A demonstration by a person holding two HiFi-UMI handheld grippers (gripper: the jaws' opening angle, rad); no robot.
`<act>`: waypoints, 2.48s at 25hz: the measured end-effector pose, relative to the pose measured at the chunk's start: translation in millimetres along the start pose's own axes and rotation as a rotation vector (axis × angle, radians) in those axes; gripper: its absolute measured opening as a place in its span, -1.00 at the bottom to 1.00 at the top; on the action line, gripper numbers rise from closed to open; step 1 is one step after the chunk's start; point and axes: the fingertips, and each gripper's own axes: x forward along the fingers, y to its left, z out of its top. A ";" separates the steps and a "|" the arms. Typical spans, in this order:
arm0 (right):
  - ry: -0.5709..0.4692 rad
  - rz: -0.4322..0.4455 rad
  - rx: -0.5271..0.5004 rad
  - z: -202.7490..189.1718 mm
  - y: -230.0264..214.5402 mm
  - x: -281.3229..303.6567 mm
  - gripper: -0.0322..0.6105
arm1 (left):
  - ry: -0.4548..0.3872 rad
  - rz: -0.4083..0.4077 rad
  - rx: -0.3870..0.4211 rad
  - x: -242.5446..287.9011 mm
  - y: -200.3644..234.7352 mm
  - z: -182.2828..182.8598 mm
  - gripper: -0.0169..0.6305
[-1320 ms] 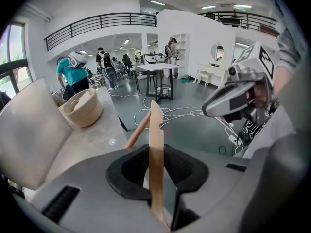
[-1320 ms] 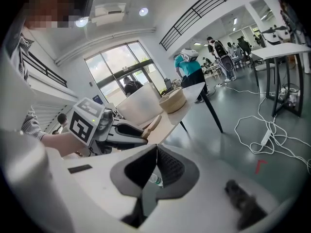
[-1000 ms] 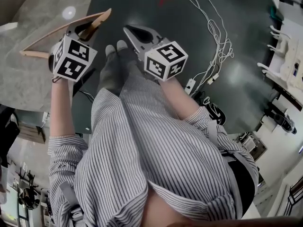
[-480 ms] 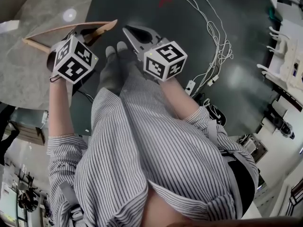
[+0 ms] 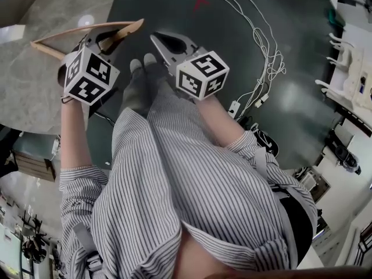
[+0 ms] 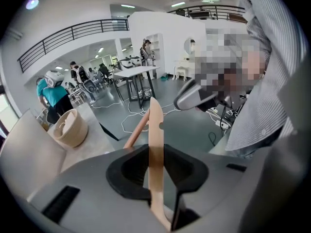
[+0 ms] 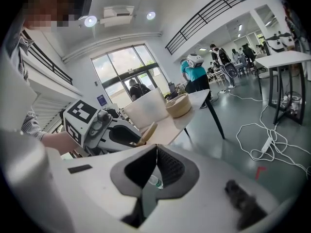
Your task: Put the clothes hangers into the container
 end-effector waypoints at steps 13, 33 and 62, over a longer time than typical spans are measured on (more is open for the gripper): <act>-0.059 0.014 -0.084 42.3 18.7 -2.8 -0.85 | -0.135 0.180 -0.127 -45.0 38.3 34.0 -0.64; -0.162 0.141 -0.252 121.8 79.1 4.5 -0.85 | -0.381 0.429 -0.290 -158.6 91.9 71.1 -0.65; -0.245 0.300 -0.438 187.8 133.5 13.9 -0.85 | -0.722 0.583 -0.426 -247.3 105.6 83.0 -0.66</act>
